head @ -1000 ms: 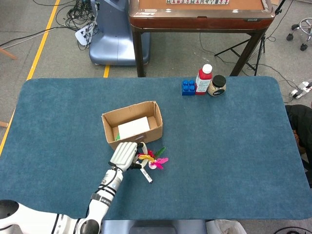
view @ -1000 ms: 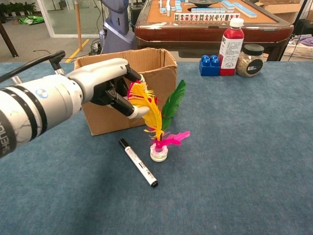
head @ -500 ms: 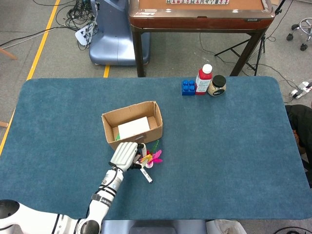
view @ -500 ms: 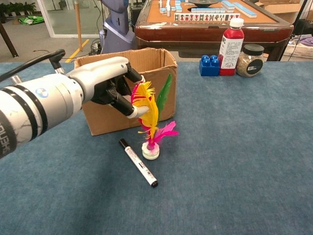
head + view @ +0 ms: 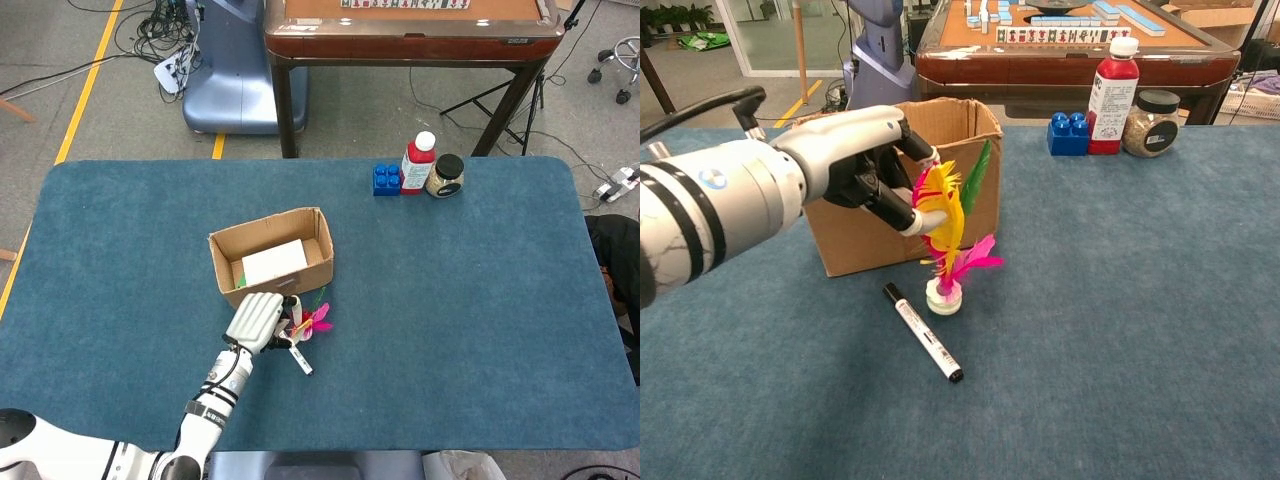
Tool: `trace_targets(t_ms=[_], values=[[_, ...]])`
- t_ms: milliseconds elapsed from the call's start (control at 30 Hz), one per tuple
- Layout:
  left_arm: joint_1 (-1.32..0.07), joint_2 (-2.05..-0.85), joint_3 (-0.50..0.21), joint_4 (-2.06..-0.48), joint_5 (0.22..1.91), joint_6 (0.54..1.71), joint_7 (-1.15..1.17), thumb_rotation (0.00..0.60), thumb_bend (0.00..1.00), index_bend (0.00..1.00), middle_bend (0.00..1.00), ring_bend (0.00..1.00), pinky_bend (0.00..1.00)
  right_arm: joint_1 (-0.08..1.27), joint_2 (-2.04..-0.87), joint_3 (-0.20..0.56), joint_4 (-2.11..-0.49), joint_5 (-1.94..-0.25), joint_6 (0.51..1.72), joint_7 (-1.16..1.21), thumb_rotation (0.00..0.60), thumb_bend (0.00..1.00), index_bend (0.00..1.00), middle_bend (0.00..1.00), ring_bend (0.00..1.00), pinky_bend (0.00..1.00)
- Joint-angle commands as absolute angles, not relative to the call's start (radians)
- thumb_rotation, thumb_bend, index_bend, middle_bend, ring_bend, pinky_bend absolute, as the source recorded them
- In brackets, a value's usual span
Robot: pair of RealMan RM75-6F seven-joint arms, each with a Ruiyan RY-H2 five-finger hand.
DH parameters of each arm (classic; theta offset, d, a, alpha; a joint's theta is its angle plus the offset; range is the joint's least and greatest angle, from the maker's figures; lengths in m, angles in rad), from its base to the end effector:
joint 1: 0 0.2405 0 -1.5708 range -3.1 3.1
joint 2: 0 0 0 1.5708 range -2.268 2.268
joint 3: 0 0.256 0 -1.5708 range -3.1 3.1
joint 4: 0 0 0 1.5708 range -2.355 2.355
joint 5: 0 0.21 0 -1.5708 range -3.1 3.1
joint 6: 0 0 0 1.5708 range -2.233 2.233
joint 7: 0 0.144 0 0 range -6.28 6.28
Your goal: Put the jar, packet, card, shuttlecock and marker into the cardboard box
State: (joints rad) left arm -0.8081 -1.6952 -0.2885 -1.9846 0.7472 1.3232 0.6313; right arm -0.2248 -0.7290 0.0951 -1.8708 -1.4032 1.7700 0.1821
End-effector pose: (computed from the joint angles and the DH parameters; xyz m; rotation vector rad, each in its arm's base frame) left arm -0.0322 0.2748 -0.0167 -1.6791 -1.3282 -1.1358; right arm -0.3016 -0.0907 0.2974 0.9964 -0.8332 0.8674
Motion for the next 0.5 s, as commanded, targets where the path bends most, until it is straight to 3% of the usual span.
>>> trace_targets(t_ms=[33,500], values=[[-0.808,-1.683,-0.286,-2.015,0.758,1.337,0.644,0.6,0.36,0.66,1.0,1.0,1.0,-0.226,-0.729,0.095,-1.871,-1.404,1.772,0.182,0.6,0.19,0.26,0.35,0.26,0.39],[-0.819,-1.566,-0.349,-2.207,0.774,1.421,0.734,0.6,0.36,0.66,1.0,1.0,1.0,-0.225,-0.731,0.094,-1.872,-1.409,1.773,0.178,0.6,0.19,0.26,0.35,0.26,0.39]])
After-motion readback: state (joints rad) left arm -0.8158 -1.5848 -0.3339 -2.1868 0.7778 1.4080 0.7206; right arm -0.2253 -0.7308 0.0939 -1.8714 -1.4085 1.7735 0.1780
